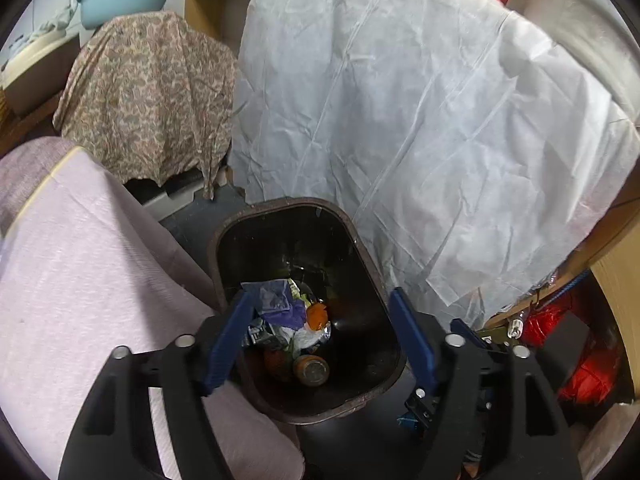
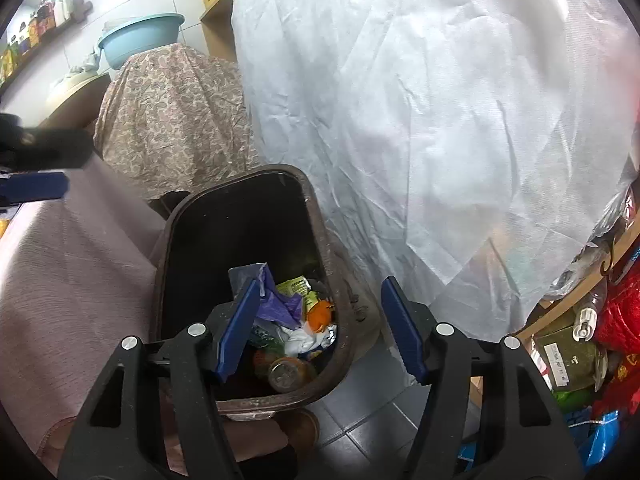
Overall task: Collect trash
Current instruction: 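Carry the peel and green scrap over the black bin and open both grippers, then grasp the clear water bottle with the right gripper while the left gripper grasps the yellow foam net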
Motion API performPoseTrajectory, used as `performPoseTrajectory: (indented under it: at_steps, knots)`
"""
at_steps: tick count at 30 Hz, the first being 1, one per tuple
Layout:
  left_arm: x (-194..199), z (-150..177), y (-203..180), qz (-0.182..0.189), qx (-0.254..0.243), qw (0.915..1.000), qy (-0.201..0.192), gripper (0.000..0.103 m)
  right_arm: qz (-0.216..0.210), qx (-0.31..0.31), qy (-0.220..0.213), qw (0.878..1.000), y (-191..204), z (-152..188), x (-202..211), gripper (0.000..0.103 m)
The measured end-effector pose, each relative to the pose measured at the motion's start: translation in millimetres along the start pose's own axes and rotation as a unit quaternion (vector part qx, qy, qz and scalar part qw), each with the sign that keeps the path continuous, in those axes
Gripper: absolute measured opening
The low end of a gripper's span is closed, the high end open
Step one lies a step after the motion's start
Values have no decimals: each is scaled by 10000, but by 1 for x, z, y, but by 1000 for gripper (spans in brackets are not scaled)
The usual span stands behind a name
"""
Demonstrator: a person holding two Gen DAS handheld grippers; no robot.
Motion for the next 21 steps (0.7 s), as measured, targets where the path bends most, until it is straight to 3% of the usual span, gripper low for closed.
performPoseTrajectory:
  at_steps: [3,6,9,14,21]
  knots:
    - [17,1,4,65,6,9999,-127,79,-64,28,24,10000,6,-1,4,65]
    - [33,3,10,55,-30,9997,-236,83,-141,139,-45,9998,18,-7,13,74]
    - [54,6,19,-9,-94,9992,-388,85,-245,321,-133,9991,35,-14,25,74]
    - [96,17,48,-147,-69,9973,-712,91,-687,589,-258,9956,76,-30,52,74]
    - [152,39,118,-594,153,9938,-922,93,-1700,979,-317,9801,151,-51,95,76]
Point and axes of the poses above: each gripper's, at about its wrist camera, not at the fingertips, and x roughly against the way its jaws point, y to its left, z to its underside, the point moved 7 cm from there along -x, roughly the way its jaws point, and after that the axes turned 3 degrees about z, right-handed, at the moved point
